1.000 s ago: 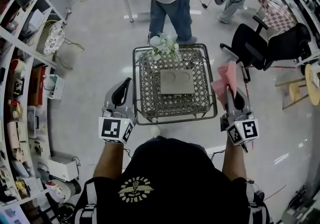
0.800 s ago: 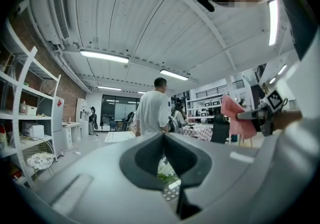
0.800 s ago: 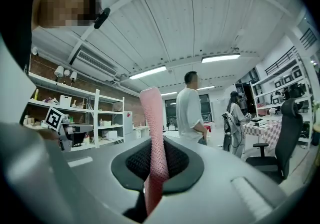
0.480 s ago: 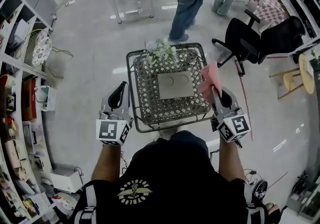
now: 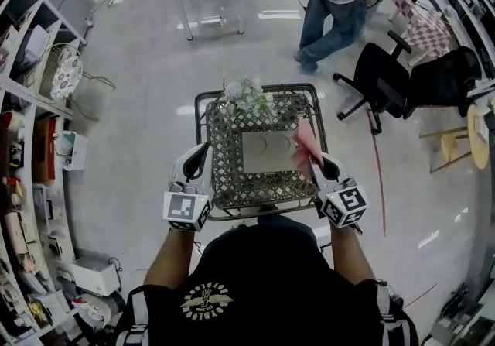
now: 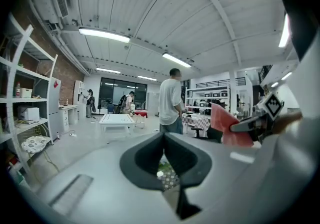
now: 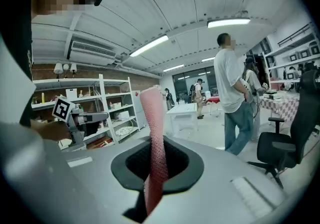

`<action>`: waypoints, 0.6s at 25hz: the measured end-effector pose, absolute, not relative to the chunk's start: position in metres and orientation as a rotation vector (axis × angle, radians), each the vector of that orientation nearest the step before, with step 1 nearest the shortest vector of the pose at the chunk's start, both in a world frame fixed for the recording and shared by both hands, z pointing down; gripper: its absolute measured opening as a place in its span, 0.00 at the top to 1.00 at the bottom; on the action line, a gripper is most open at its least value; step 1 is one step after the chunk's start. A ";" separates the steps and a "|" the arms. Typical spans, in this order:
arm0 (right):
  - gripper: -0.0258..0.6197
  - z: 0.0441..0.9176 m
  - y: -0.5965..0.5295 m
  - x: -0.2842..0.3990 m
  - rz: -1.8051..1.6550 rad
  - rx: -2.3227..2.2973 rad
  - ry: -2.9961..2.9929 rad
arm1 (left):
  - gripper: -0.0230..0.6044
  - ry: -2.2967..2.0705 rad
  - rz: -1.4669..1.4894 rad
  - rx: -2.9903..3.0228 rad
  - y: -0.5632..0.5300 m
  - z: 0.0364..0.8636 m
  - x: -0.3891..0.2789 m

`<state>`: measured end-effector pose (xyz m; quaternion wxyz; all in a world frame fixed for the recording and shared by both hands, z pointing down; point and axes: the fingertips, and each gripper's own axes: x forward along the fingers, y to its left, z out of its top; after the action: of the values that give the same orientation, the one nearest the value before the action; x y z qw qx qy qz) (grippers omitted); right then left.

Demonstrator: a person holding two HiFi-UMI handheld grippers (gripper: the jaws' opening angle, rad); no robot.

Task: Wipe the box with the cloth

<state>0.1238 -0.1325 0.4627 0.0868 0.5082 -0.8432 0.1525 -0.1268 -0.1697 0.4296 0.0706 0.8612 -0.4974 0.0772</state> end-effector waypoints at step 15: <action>0.93 0.598 -0.210 0.058 0.652 1.002 -2.502 | 0.96 -1.601 0.346 2.368 -0.229 0.505 -0.123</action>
<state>0.0575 -0.2099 0.5981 0.1832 0.3552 -0.8871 0.2311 -0.1234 -0.2293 0.5046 0.1308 0.8153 -0.5514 0.1191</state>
